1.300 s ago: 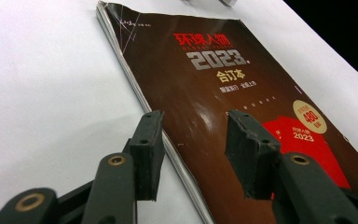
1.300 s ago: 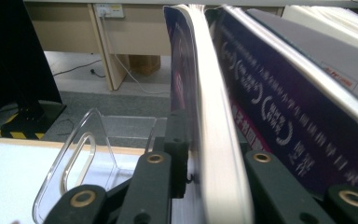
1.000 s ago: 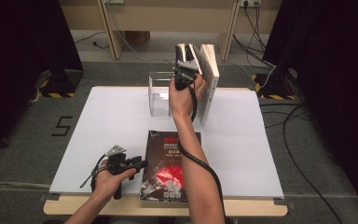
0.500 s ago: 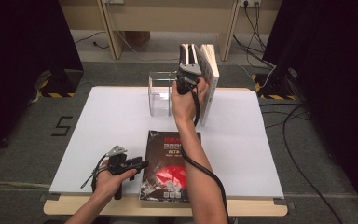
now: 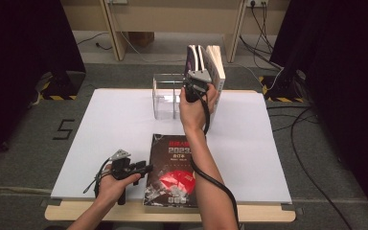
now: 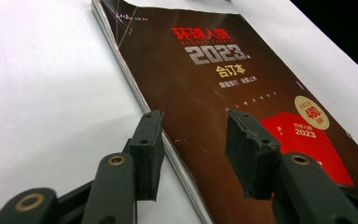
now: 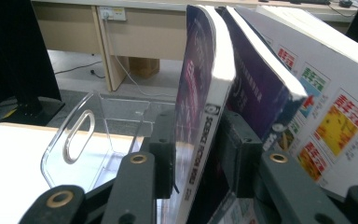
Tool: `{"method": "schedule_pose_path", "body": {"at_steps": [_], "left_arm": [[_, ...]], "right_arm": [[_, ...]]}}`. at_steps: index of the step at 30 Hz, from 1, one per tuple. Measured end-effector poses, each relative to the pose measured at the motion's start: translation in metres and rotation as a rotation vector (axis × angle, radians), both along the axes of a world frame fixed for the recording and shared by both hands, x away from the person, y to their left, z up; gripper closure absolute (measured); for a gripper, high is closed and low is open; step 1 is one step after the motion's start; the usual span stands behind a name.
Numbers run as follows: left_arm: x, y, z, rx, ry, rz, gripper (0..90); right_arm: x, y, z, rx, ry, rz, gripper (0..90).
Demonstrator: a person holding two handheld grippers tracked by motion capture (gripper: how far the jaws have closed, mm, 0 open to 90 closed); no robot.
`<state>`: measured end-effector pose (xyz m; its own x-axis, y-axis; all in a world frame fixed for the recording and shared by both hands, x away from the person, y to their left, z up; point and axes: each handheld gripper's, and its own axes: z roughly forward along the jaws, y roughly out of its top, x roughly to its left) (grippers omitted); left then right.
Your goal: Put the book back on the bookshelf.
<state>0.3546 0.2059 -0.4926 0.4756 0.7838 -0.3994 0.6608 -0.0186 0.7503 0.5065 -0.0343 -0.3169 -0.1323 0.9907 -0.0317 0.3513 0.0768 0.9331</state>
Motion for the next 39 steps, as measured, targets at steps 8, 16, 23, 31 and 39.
{"method": "schedule_pose_path", "body": {"at_steps": [8,16,23,31,39], "left_arm": [[0.000,-0.001,-0.001,-0.007,-0.004,0.001,55.7],[0.000,0.000,-0.001,-0.002,0.000,0.005,55.7],[0.000,0.000,-0.001,0.002,0.000,0.006,55.7],[0.001,-0.001,-0.003,-0.003,-0.004,0.011,55.7],[0.002,0.001,-0.003,0.005,-0.001,0.020,55.7]], "right_arm": [[-0.009,-0.006,-0.001,-0.004,0.004,0.003,68.7],[-0.015,-0.013,0.000,0.002,0.006,0.012,68.5],[-0.020,-0.021,0.000,0.029,0.009,0.022,67.5],[-0.024,-0.028,0.004,0.031,0.005,0.024,66.5],[-0.029,-0.036,0.002,0.048,0.032,0.042,65.6]]}}
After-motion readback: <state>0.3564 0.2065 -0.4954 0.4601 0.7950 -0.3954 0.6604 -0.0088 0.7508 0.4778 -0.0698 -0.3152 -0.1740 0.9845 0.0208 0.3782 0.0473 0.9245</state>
